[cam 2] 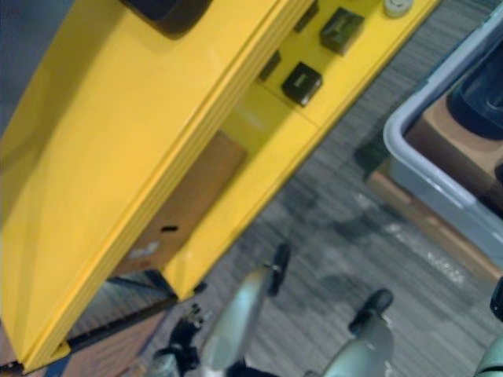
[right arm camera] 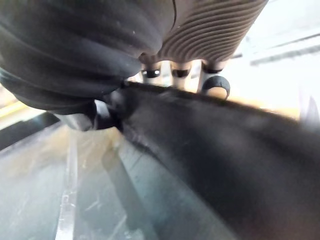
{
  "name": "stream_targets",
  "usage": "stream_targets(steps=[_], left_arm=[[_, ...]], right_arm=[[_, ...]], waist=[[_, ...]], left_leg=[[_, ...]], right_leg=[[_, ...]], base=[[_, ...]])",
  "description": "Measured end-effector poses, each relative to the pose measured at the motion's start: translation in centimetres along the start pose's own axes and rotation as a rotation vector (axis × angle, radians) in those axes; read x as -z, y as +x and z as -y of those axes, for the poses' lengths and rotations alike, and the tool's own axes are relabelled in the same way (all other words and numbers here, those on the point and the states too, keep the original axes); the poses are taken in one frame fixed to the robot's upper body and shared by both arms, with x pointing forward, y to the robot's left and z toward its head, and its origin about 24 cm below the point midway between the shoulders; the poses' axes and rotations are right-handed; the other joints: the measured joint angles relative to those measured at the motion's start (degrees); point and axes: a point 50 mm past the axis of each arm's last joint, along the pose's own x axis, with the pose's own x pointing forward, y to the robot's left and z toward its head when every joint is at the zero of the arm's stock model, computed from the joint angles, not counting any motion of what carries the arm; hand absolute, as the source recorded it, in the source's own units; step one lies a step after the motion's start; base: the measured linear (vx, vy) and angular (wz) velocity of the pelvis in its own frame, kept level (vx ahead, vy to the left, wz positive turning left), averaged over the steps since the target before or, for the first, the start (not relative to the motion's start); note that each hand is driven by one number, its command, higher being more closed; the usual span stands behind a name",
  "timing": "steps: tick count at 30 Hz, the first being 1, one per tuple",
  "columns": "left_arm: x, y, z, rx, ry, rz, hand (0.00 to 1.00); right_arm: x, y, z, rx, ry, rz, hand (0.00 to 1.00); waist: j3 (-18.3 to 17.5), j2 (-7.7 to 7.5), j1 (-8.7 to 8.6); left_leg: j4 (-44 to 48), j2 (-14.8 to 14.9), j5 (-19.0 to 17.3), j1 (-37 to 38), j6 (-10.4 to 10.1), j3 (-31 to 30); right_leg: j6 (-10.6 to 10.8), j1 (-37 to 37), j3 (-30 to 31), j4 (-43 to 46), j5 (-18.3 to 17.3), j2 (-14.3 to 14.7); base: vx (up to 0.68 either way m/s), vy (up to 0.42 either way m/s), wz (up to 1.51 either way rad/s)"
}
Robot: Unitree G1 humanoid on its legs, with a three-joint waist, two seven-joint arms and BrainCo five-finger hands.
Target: Walk over and take plastic housings, then place them on the shelf
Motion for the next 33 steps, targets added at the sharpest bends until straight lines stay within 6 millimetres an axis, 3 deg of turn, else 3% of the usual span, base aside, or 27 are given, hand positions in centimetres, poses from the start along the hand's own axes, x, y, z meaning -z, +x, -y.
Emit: stream_targets(steps=[4,11,16,17,19,20,22,24,26,28,30,33], left_arm=[[-2.1,0.2,-0.2,-0.053,-0.047,0.103,0.0],[-8.9,-0.2,-1.4,-0.15,-0.139,0.403,0.0],[-16.2,-2.8,-1.8,-0.145,-0.141,0.72,0.0],[-16.7,-3.0,-1.7,-0.136,-0.114,0.74,0.0],[-17.8,-3.5,-1.4,-0.118,-0.062,0.785,0.0],[-18.0,-3.6,-1.2,-0.114,-0.048,0.794,0.0],[-19.3,-3.7,-0.6,-0.073,-0.007,0.83,0.0],[-20.2,-3.6,0.2,-0.029,0.002,0.847,0.0],[-21.4,-3.3,2.0,0.075,0.038,0.856,0.0],[-22.0,-3.0,3.6,0.166,0.08,0.842,0.0],[-22.8,-2.8,5.3,0.257,0.127,0.83,0.0],[-23.3,-1.2,7.5,0.339,0.22,0.753,0.0]], right_arm=[[0.3,-0.2,-0.5,0.003,-0.033,0.03,1.0],[-0.1,-0.5,-0.4,0.101,-0.054,0.206,1.0],[-0.9,-3.1,-2.2,0.098,-0.026,0.414,1.0],[-0.8,-3.5,-2.6,0.087,-0.028,0.44,1.0],[-0.7,-5.6,-3.9,0.048,-0.023,0.54,1.0],[-0.7,-6.2,-4.2,0.041,-0.02,0.566,1.0],[-0.4,-8.1,-4.7,0.021,-0.026,0.666,1.0],[-0.1,-9.1,-5.0,0.01,-0.028,0.711,1.0],[0.1,-10.9,-5.6,-0.012,-0.02,0.78,1.0],[0.5,-11.8,-6.0,-0.04,-0.043,0.818,1.0],[0.2,-12.6,-6.3,-0.069,-0.061,0.863,1.0],[0.0,-14.0,-7.3,-0.143,-0.075,0.944,1.0]], waist=[[1.4,-1.97,-1.18],[3.6,-5.5,-4.28],[3.6,-8.58,-6.34],[3.4,-9.23,-6.4],[1.1,-12.02,-7.37],[0.6,-12.48,-7.57],[-1.7,-14.55,-7.86],[-4.0,-15.52,-8.34],[-5.1,-15.95,-9.0],[-8.2,-16.21,-9.48],[-9.0,-16.24,-9.65],[-10.9,-16.54,-11.29]], left_leg=[[-1.0,1.1,0.0,3.1,0.0,1.0],[-6.5,1.2,1.4,9.5,-1.0,1.5],[-14.0,2.4,4.0,17.1,-2.5,1.9],[-14.9,2.7,4.3,18.2,-2.6,2.3],[-18.1,3.3,5.4,20.8,-3.0,3.4],[-18.8,3.6,5.5,21.5,-3.1,3.6],[-20.8,4.2,5.8,23.7,-3.4,5.0],[-21.2,4.5,5.9,24.0,-3.4,5.8],[-22.6,4.8,5.9,27.8,-3.4,7.5],[-23.3,4.8,5.9,27.9,-3.4,8.4],[-24.2,5.0,6.3,29.4,-3.8,9.9],[-28.1,5.2,8.6,30.8,-4.0,11.2]], right_leg=[[-0.3,3.2,-0.2,-1.6,0.2,1.0],[-0.5,8.8,-1.3,-4.6,0.4,1.4],[-1.8,14.2,-1.7,-8.9,1.9,3.4],[-1.9,14.9,-1.6,-9.3,2.0,3.6],[-2.2,16.4,-1.5,-11.2,2.5,4.4],[-2.6,16.8,-1.4,-11.8,2.9,4.8],[-3.0,18.1,-0.8,-13.9,4.0,5.8],[-3.0,18.1,-0.1,-14.9,4.5,6.1],[-3.0,20.9,0.8,-16.6,5.6,6.4],[-3.0,20.9,1.5,-17.9,5.9,6.6],[-3.0,21.7,2.4,-19.0,6.4,7.0],[-2.8,21.7,3.4,-20.6,6.9,7.5]], base=[[0.02,-0.021,-0.06],[0.01,-0.02,0.03],[0.04,-0.078,-0.05],[0.04,-0.08,-0.18],[0.05,-0.08,-0.15],[0.05,-0.059,-0.22],[0.05,-0.027,-0.27],[0.05,0.002,-0.2],[0.02,0.025,-0.28],[0.0,0.022,-0.21],[-0.02,0.005,-0.28],[-0.07,-0.027,-0.15]])
